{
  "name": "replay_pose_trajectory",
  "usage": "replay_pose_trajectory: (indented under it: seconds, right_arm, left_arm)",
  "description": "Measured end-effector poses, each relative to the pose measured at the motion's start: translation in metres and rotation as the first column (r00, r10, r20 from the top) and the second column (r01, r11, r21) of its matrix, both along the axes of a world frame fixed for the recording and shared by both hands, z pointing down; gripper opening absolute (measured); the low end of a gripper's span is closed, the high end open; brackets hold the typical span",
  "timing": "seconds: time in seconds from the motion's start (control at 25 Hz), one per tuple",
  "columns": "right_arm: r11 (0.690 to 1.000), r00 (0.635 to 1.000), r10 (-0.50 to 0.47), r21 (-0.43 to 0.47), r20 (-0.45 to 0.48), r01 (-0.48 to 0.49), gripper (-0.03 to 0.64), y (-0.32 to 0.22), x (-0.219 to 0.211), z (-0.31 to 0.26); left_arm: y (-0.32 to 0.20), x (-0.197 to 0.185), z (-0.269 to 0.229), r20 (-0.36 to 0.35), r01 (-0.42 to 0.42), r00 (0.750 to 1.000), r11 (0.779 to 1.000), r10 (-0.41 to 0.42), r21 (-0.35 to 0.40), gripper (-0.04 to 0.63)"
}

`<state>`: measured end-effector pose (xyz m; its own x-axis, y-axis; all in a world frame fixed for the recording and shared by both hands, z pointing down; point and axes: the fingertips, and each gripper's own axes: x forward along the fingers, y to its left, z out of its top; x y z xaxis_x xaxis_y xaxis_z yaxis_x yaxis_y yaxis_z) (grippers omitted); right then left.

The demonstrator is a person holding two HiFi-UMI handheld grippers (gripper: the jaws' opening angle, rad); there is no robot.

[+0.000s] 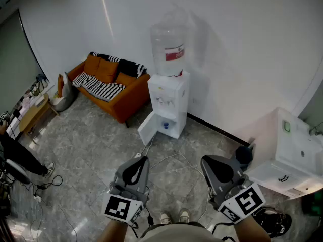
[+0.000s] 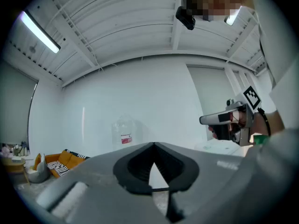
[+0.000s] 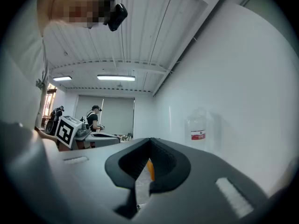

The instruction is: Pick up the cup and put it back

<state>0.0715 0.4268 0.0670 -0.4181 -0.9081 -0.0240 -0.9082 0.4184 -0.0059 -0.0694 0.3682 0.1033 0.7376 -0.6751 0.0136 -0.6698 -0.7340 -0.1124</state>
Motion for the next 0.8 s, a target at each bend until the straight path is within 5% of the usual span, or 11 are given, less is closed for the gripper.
replay_pose_trajectory:
  seconds: [0.64,0.68,0.72,0.8]
  right_arm:
    - [1.0,0.996,0.023,0.019,0.084,-0.024,0.005,-0.015,0.028,0.001]
    - [0.999,0.995,0.028,0.027,0.092,-0.031,0.032,-0.014,0.031,0.0]
    - [0.999,0.995,0.029,0.03,0.091,-0.032,0.149,-0.014,0.034,-0.001]
    - [0.999,0.997,0.026,0.027,0.075,-0.029,0.163,-0.014,0.039,-0.001]
  left_arm:
    - [-0.011,0.017,0.001,0.014,0.019,1.0,1.0,-0.019,0.007,0.002]
    - [-0.011,0.019,0.002,0.014,0.021,1.0,1.0,-0.021,0.008,0.002]
    - [-0.01,0.021,0.002,0.015,0.023,1.0,1.0,-0.023,0.007,0.002]
    - [-0.009,0.025,0.002,0.017,0.026,1.0,1.0,-0.026,0.006,0.002]
